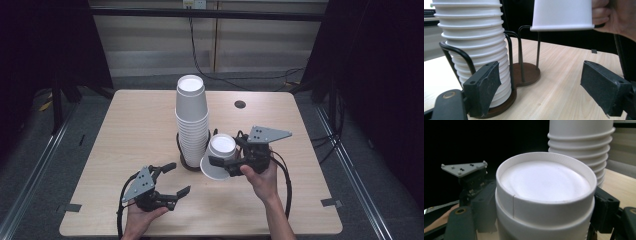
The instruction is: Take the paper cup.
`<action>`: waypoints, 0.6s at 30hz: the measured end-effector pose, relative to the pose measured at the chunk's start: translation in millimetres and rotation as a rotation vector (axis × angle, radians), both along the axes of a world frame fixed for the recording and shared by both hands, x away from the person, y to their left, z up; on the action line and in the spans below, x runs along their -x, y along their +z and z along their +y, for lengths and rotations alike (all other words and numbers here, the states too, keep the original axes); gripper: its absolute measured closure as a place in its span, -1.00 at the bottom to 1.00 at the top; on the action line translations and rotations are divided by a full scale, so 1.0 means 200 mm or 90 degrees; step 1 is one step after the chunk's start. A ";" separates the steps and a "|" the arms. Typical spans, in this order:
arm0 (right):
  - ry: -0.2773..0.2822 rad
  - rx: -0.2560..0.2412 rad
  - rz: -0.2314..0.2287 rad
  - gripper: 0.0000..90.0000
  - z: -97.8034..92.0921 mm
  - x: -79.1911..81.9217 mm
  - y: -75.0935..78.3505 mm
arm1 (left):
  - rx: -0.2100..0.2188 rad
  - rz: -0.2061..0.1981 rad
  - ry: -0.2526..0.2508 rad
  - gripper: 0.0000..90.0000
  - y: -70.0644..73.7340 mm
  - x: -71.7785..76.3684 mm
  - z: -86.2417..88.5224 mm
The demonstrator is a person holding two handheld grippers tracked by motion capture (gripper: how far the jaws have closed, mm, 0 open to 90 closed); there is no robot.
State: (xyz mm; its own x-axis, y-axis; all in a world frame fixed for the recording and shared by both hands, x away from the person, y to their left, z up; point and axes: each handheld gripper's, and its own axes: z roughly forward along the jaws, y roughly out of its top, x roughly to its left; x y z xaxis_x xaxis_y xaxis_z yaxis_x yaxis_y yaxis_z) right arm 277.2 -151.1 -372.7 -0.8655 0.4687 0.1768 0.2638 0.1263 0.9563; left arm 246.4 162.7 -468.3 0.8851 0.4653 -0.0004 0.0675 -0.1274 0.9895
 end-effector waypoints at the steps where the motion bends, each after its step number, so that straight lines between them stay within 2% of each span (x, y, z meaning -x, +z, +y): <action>1: 0.005 0.003 0.003 -0.50 0.01 0.00 -0.01 | 0.000 0.001 -0.004 -0.65 0.01 0.00 0.00; 5: 0.016 0.014 0.012 -0.50 0.03 0.01 -0.05 | 0.008 0.007 -0.013 -0.65 0.01 0.01 -0.01; 8: 0.027 0.028 0.024 -0.50 0.06 0.01 -0.09 | -0.003 0.009 -0.031 -0.65 0.03 0.01 -0.01; 11: 0.035 0.035 0.030 -0.50 0.08 0.01 -0.11 | -0.013 0.007 -0.035 -0.65 0.03 0.01 -0.02; 14: 0.040 0.050 0.039 -0.50 0.11 0.01 -0.15 | -0.019 0.016 -0.061 -0.65 0.04 0.01 -0.05; 17: 0.046 0.051 0.043 -0.50 0.12 0.02 -0.16 | -0.022 0.019 -0.066 -0.65 0.04 0.00 -0.06; 18: 0.051 0.053 0.044 -0.50 0.14 0.02 -0.17 | -0.025 0.021 -0.079 -0.65 0.05 0.00 -0.07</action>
